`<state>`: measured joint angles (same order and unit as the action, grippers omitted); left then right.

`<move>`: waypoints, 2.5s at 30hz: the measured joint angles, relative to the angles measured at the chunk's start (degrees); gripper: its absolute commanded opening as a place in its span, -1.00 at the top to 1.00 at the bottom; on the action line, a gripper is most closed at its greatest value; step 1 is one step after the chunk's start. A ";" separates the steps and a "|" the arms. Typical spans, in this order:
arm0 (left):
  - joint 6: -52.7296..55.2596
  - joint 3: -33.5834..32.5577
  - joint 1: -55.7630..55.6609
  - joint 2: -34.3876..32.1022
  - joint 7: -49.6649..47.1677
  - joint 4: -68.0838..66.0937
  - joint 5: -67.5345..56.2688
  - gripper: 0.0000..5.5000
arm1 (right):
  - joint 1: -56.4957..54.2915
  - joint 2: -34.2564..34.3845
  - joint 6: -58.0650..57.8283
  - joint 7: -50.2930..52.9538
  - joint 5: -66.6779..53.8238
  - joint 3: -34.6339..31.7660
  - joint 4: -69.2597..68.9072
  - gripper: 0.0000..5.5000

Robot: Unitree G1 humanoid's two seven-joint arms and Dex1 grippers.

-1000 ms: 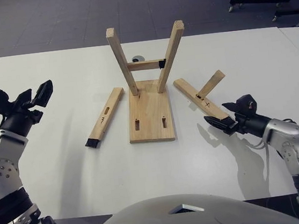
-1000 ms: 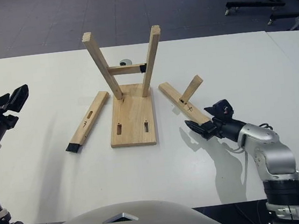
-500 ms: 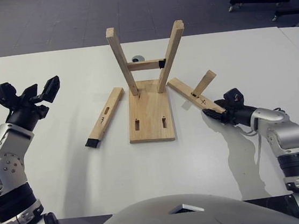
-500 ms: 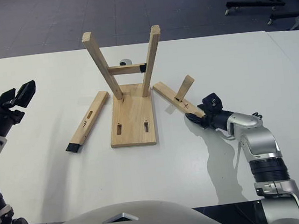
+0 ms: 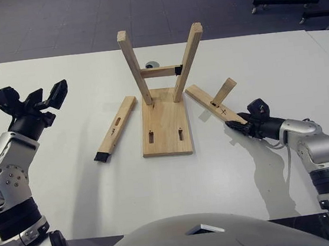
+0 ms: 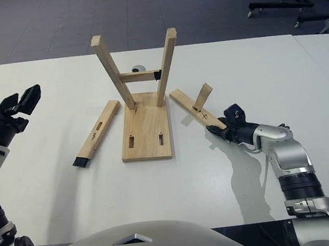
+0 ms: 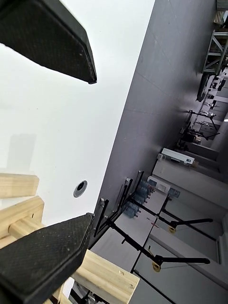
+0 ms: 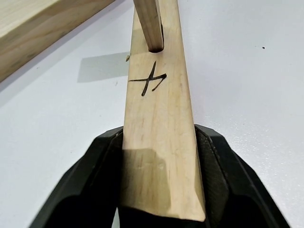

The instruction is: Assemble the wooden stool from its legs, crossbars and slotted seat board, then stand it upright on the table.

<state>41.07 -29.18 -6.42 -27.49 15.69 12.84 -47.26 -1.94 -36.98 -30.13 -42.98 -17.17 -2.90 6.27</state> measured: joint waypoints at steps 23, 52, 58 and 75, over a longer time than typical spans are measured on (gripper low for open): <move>10.29 -1.87 -15.75 -10.42 24.88 -13.38 -20.04 -0.81 | -29.38 -13.07 -18.90 -15.23 -21.88 -19.79 15.20 0.24; 16.96 8.58 -40.55 0.74 17.39 -11.47 -37.25 -0.81 | -52.28 3.70 -44.81 -12.35 -47.88 -15.45 -1.46 0.25; 14.07 9.17 -41.17 4.56 14.64 -11.08 -37.21 -0.81 | -49.53 9.99 -44.14 -5.21 -50.71 -15.68 -5.05 0.25; 10.70 9.88 -45.15 8.42 10.91 -11.85 -37.95 -0.81 | -45.79 15.25 -42.18 2.20 -53.91 -13.13 -9.82 0.25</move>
<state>51.77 -19.30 -51.57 -19.07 26.60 0.99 -85.21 -47.74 -21.73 -72.31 -40.78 -71.08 -16.03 -3.55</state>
